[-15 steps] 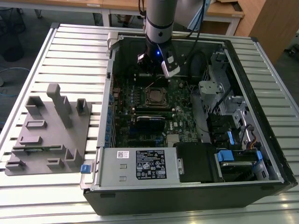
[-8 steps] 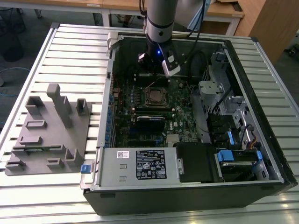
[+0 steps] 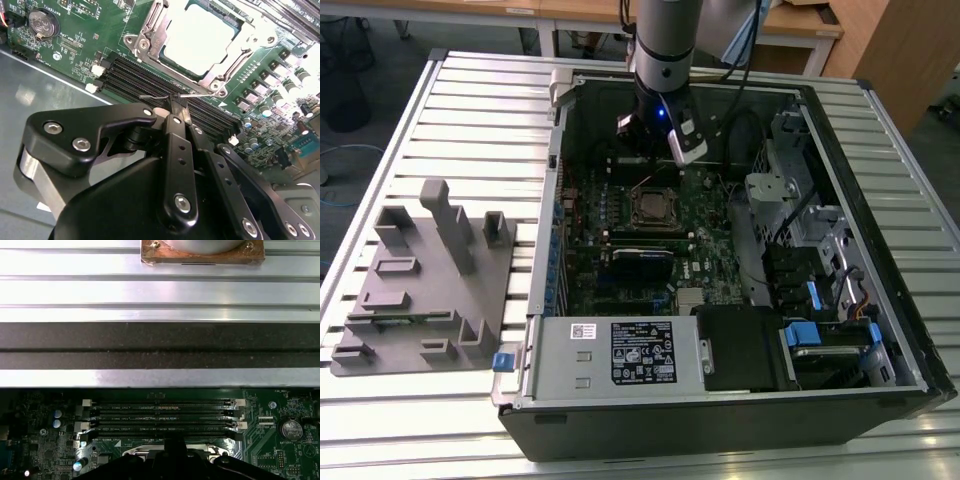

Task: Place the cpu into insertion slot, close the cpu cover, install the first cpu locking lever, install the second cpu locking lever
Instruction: 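Install the first cpu locking lever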

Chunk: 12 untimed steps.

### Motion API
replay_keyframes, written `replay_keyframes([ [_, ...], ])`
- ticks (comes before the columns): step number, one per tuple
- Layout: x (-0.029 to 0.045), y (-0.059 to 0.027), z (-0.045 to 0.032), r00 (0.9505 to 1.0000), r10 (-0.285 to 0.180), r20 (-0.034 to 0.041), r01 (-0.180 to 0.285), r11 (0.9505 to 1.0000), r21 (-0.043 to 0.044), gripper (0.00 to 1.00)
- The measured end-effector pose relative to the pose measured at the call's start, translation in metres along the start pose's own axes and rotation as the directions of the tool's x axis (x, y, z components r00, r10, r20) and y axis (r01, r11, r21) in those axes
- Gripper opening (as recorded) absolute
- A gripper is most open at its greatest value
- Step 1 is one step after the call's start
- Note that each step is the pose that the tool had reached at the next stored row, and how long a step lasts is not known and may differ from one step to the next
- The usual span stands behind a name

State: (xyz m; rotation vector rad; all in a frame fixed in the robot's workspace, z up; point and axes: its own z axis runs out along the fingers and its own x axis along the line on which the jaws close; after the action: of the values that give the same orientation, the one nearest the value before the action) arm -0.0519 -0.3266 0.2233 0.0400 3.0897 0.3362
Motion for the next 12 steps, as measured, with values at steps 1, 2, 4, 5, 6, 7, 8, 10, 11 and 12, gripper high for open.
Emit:
replay_keyframes([
  [1, 0.0000, 0.0000, 0.0003, 1.0000, 0.000, 0.0001, 0.000, 1.0000, -0.0003, 0.10],
  [2, 0.0000, -0.0001, 0.0009, 1.0000, 0.000, 0.0003, 0.000, 1.0000, -0.0005, 0.10],
  [4, 0.0000, -0.0005, 0.0022, 1.0000, 0.000, 0.0002, 0.000, 1.0000, 0.0000, 0.10],
  [5, 0.0001, -0.0007, 0.0030, 1.0000, 0.000, 0.0003, 0.000, 1.0000, -0.0001, 0.10],
  [6, 0.0001, -0.0008, 0.0038, 1.0000, 0.000, 0.0004, 0.000, 1.0000, -0.0001, 0.10],
  [7, 0.0001, -0.0010, 0.0046, 1.0000, 0.000, 0.0005, 0.000, 1.0000, -0.0001, 0.10],
  [8, 0.0001, -0.0012, 0.0053, 1.0000, 0.000, 0.0007, 0.000, 1.0000, -0.0001, 0.10],
  [10, 0.0002, -0.0015, 0.0066, 1.0000, -0.001, 0.0019, 0.001, 1.0000, -0.0001, 0.10],
  [11, 0.0002, -0.0016, 0.0072, 1.0000, -0.001, 0.0028, 0.001, 1.0000, -0.0001, 0.10],
  [12, 0.0002, -0.0018, 0.0079, 1.0000, -0.001, 0.0038, 0.001, 1.0000, 0.0000, 0.10],
])
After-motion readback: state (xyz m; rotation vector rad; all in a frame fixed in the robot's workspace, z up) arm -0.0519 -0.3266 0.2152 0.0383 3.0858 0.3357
